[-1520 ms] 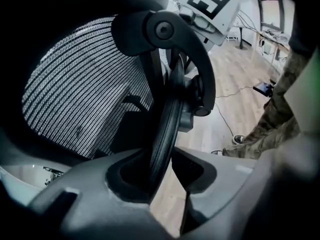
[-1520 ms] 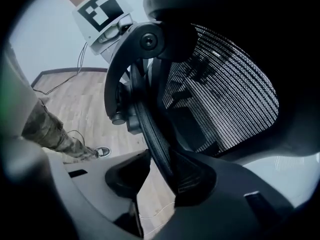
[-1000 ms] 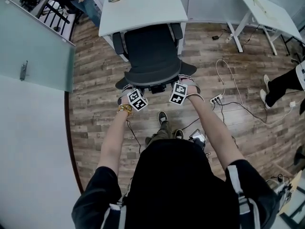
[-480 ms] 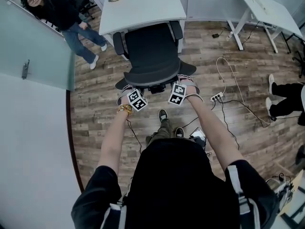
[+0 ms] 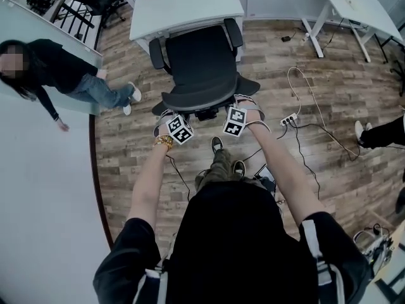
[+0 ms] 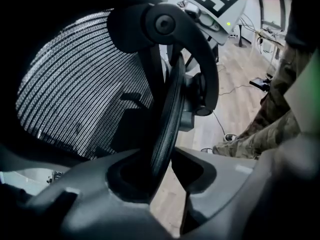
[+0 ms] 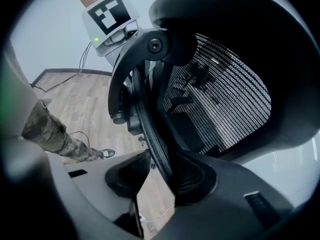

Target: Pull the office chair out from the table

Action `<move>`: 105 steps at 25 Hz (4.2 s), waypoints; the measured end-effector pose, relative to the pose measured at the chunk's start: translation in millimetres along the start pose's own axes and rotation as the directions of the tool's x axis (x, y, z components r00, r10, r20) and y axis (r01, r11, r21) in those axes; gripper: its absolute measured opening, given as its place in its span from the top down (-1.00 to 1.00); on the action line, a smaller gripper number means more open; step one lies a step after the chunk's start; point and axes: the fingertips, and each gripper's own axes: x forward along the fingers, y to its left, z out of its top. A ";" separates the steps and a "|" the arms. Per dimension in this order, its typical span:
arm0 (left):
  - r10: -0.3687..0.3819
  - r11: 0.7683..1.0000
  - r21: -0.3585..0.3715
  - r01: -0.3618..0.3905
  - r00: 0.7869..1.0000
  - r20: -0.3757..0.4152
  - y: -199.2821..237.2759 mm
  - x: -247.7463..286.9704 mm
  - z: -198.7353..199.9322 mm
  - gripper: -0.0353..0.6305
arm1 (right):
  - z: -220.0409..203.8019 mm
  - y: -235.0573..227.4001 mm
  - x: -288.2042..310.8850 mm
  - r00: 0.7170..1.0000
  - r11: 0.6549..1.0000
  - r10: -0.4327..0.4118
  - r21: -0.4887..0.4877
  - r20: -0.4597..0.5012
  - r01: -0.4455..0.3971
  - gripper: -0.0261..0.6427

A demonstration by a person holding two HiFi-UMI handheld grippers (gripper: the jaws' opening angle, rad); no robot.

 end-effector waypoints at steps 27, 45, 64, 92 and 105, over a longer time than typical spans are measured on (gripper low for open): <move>0.007 1.000 0.001 -0.007 1.000 -0.007 -52.8 -25.3 1.7 0.44 | -16.4 46.3 -37.1 1.000 1.000 -0.009 0.013 0.001 0.009 0.55; 0.025 0.999 0.039 -0.026 0.999 0.023 -79.4 -46.1 -22.5 0.42 | -4.3 89.6 -53.5 0.998 0.999 -0.024 0.048 -0.053 0.026 0.55; 0.035 0.997 0.070 -0.036 0.999 0.001 -111.5 -67.4 -44.0 0.41 | 2.8 134.5 -79.7 0.998 0.996 -0.043 0.071 -0.045 0.046 0.54; 0.088 0.992 0.092 -0.089 0.996 0.018 -161.5 -101.1 -49.6 0.39 | -3.3 185.5 -121.3 0.998 0.996 -0.047 0.075 -0.031 0.049 0.54; 0.100 0.990 0.096 -0.101 0.995 0.016 -197.9 -122.5 -59.7 0.38 | -4.2 226.1 -145.4 0.999 0.997 -0.041 0.061 -0.020 0.042 0.55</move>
